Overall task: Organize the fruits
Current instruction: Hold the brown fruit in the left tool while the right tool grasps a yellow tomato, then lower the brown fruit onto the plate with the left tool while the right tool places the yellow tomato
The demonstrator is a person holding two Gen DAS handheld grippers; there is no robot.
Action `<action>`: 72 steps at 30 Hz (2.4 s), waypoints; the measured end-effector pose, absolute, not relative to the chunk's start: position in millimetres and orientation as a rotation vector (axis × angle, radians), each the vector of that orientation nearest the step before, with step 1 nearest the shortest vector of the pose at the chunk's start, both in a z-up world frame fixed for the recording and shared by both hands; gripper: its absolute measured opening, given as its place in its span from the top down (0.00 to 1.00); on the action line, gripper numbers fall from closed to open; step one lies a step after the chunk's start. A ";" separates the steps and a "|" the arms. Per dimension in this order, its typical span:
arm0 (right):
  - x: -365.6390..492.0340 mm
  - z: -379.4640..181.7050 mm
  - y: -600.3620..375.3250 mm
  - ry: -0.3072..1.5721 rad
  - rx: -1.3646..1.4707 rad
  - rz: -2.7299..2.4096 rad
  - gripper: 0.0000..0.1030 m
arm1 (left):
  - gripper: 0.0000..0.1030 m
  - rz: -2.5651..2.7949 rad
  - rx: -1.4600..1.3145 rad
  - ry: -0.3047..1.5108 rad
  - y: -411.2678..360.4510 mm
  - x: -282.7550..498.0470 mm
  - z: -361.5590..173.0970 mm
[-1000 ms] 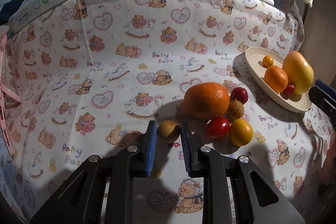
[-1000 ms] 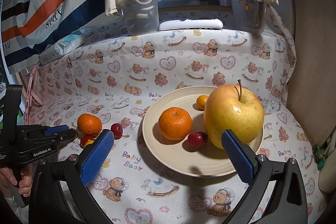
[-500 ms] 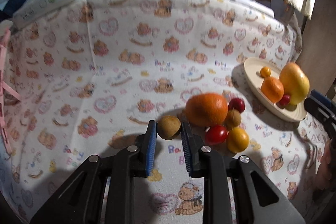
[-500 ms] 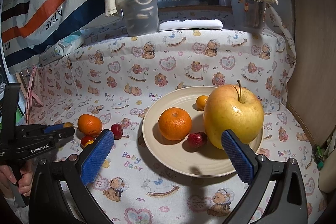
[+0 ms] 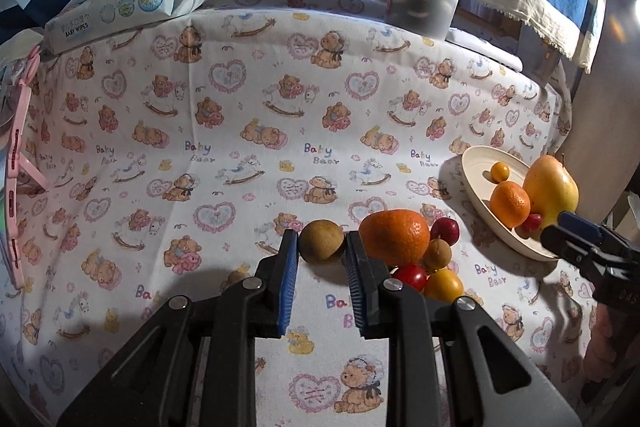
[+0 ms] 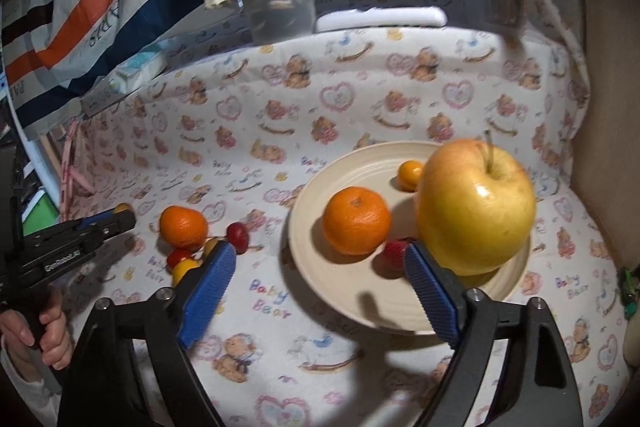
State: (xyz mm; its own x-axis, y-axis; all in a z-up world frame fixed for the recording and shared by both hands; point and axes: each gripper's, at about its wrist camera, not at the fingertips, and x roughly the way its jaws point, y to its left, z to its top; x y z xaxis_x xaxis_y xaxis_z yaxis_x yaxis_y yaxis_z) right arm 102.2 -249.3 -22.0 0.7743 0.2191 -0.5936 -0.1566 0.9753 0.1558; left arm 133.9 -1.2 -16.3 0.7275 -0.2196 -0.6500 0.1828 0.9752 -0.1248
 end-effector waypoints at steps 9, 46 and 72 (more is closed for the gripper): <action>107.8 -26.9 -198.7 0.777 0.065 0.334 0.31 | 0.78 -0.205 -0.067 0.721 2.8 133.9 -15.7; 119.3 -45.1 -159.6 0.838 -0.028 0.346 0.71 | 0.78 -0.212 -0.090 0.731 5.8 133.6 -14.2; 82.2 -7.0 -236.7 0.620 0.018 0.227 0.71 | 0.78 -0.244 0.011 0.645 -13.1 121.7 2.3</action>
State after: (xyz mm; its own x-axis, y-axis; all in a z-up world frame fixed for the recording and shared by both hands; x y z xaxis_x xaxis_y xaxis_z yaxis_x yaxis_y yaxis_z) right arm 82.2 -236.7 -7.0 0.7898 0.2160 -0.5740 -0.2052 0.9751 0.0846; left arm 121.7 -13.1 2.3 0.7713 -0.2222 -0.5965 0.2289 0.9712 -0.0658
